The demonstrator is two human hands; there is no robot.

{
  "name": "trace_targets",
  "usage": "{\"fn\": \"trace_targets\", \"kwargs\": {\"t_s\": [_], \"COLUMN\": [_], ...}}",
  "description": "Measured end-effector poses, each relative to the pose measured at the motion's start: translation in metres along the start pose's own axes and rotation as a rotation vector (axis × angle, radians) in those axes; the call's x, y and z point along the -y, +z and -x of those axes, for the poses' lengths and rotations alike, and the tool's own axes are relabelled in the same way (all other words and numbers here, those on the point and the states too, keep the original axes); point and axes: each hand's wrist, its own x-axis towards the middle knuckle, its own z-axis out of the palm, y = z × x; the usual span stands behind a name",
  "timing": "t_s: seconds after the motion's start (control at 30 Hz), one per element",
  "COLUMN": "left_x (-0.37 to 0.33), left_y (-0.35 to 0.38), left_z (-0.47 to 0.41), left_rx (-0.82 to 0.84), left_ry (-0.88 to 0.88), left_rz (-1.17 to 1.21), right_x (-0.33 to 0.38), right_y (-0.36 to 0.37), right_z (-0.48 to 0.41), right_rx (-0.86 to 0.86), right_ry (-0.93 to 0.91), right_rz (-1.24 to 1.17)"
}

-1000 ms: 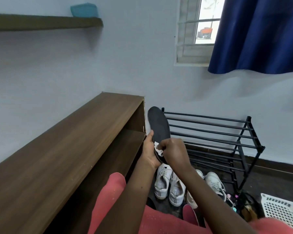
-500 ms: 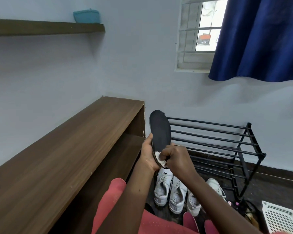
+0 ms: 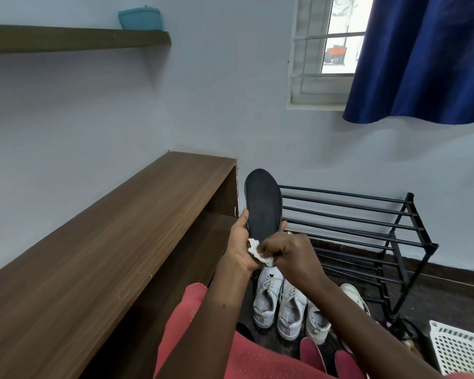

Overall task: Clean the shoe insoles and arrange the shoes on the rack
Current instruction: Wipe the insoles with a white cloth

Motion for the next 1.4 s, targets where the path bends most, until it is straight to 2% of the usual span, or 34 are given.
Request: {"fn": "trace_targets", "kwargs": {"t_s": [0.17,0.37,0.5,0.6,0.77,0.97,1.17,1.4], "left_x": [0.008,-0.003,0.010,0.008,-0.002,0.015,0.009,0.031], "left_y": [0.001,-0.010,-0.011,-0.015,-0.020,-0.025,-0.037,-0.042], "left_z": [0.001,-0.003,-0.004,-0.008,-0.013,-0.017,-0.019,-0.016], "left_rx": [0.032,-0.019,-0.001,-0.017,-0.075,-0.095,-0.103,-0.105], "left_ry": [-0.040,-0.032,-0.056,-0.038,0.013,-0.051,-0.033,-0.084], "left_rz": [-0.135,-0.071,-0.195,-0.194,-0.105,-0.211,-0.116,-0.210], "right_x": [-0.017,-0.007,-0.027,-0.025,-0.008,-0.031,-0.016,-0.037], "right_y": [0.006,0.012,0.013,0.014,0.014,0.020,0.033,0.033], "right_z": [-0.023,0.000,-0.019,-0.020,0.001,-0.014,0.021,0.014], "right_rx": [-0.091,-0.001,-0.005,-0.009,0.165,0.042,0.035,0.020], "right_ry": [0.130,0.029,0.182,0.278,0.308,0.422,0.373,0.432], "right_rz": [0.130,0.033,0.160,0.040,-0.143,0.001,-0.054,0.106]}}
